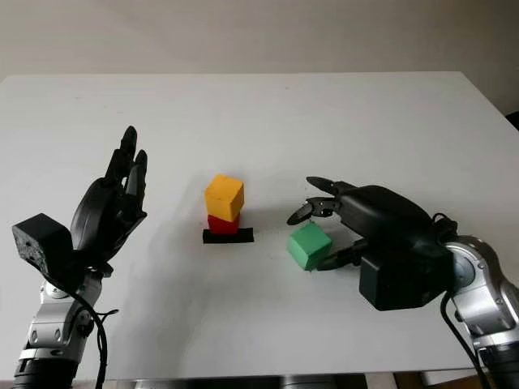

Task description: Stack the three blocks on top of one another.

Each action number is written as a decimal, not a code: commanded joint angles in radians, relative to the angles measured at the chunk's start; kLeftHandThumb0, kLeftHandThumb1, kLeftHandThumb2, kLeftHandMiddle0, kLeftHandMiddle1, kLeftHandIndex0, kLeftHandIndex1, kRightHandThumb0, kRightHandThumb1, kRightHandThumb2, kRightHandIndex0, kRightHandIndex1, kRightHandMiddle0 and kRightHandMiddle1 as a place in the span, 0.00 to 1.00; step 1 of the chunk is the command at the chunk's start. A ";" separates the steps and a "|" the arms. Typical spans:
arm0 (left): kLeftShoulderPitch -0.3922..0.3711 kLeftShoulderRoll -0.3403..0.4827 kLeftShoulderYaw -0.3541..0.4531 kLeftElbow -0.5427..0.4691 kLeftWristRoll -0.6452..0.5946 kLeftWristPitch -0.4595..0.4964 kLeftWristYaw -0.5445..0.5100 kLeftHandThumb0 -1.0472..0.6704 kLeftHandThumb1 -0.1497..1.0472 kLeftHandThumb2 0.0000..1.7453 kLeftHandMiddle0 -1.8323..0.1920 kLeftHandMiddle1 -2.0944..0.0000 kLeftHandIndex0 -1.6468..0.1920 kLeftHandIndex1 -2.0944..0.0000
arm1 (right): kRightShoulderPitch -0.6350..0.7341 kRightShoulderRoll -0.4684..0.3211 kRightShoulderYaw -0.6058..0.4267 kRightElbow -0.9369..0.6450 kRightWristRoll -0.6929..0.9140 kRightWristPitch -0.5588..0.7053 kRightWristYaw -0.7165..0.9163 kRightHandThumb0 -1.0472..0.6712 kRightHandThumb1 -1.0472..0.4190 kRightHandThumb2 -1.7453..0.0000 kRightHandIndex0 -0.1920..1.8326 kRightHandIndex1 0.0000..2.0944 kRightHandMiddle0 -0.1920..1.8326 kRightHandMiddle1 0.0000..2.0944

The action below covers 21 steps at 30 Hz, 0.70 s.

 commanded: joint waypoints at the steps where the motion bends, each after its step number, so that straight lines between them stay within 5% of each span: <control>1: 0.010 0.003 -0.002 -0.019 0.002 0.004 0.001 0.15 1.00 0.38 1.00 1.00 1.00 1.00 | -0.019 0.002 0.009 0.010 -0.002 -0.006 0.004 0.34 0.14 0.97 0.14 0.03 0.28 0.33; 6: 0.009 0.003 0.000 -0.019 -0.002 0.008 -0.001 0.15 1.00 0.38 1.00 1.00 1.00 1.00 | -0.024 0.004 0.013 0.031 -0.001 -0.019 0.004 0.34 0.14 0.97 0.14 0.03 0.29 0.35; 11: 0.008 0.002 0.000 -0.018 -0.002 0.007 -0.001 0.15 1.00 0.38 1.00 0.99 1.00 1.00 | -0.023 0.005 0.004 0.057 -0.001 -0.073 -0.035 0.39 0.09 0.96 0.19 0.04 0.34 0.57; 21: 0.010 0.003 -0.001 -0.019 -0.003 0.002 -0.004 0.16 1.00 0.39 1.00 1.00 1.00 1.00 | -0.062 -0.009 0.005 0.118 -0.046 -0.136 -0.090 0.40 0.09 0.97 0.22 0.04 0.35 0.60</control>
